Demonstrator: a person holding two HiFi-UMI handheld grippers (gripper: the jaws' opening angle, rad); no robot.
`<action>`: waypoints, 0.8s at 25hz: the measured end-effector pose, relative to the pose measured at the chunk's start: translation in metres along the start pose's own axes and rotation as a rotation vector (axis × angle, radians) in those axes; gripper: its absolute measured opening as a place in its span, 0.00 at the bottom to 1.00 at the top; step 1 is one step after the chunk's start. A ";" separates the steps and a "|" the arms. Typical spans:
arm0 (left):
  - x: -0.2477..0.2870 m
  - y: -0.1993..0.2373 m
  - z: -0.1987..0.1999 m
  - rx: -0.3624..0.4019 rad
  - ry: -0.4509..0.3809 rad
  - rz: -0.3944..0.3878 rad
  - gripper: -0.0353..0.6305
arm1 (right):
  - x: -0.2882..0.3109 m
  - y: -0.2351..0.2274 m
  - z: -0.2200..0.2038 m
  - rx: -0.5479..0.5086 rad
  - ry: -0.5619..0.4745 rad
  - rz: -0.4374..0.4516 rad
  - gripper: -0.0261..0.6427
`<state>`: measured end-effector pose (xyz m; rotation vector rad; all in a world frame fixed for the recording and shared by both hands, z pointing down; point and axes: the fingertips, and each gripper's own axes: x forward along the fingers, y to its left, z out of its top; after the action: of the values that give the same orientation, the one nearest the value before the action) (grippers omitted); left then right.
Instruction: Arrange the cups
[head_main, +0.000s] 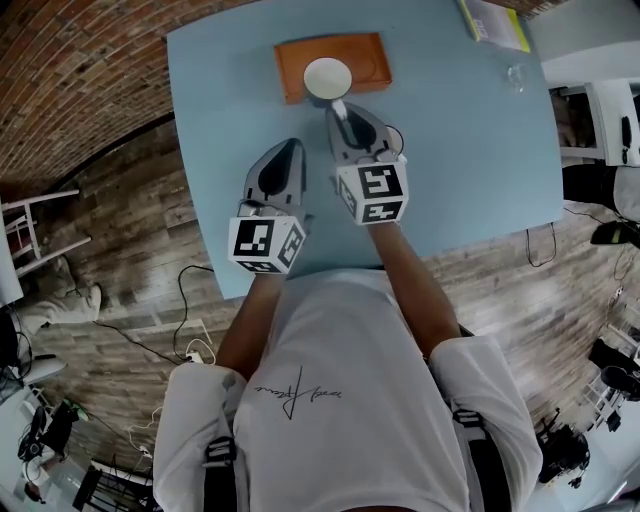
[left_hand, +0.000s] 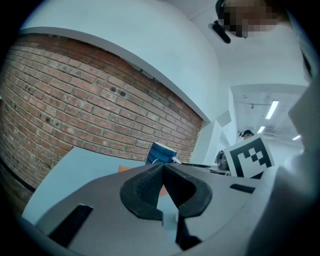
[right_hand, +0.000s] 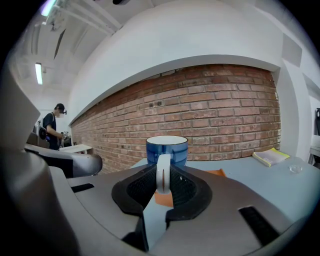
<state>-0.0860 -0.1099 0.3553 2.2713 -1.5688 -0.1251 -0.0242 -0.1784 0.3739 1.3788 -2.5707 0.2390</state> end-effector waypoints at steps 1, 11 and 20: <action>0.001 0.001 -0.001 0.000 0.003 -0.001 0.06 | 0.003 0.000 0.000 0.003 0.000 0.001 0.14; 0.012 0.012 -0.008 -0.006 0.035 -0.007 0.06 | 0.029 -0.009 -0.005 0.023 0.015 -0.018 0.14; 0.018 0.023 -0.020 -0.030 0.063 -0.003 0.06 | 0.044 -0.009 -0.012 0.024 0.024 -0.013 0.14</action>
<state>-0.0938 -0.1282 0.3839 2.2331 -1.5211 -0.0762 -0.0394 -0.2153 0.3973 1.3920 -2.5469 0.2827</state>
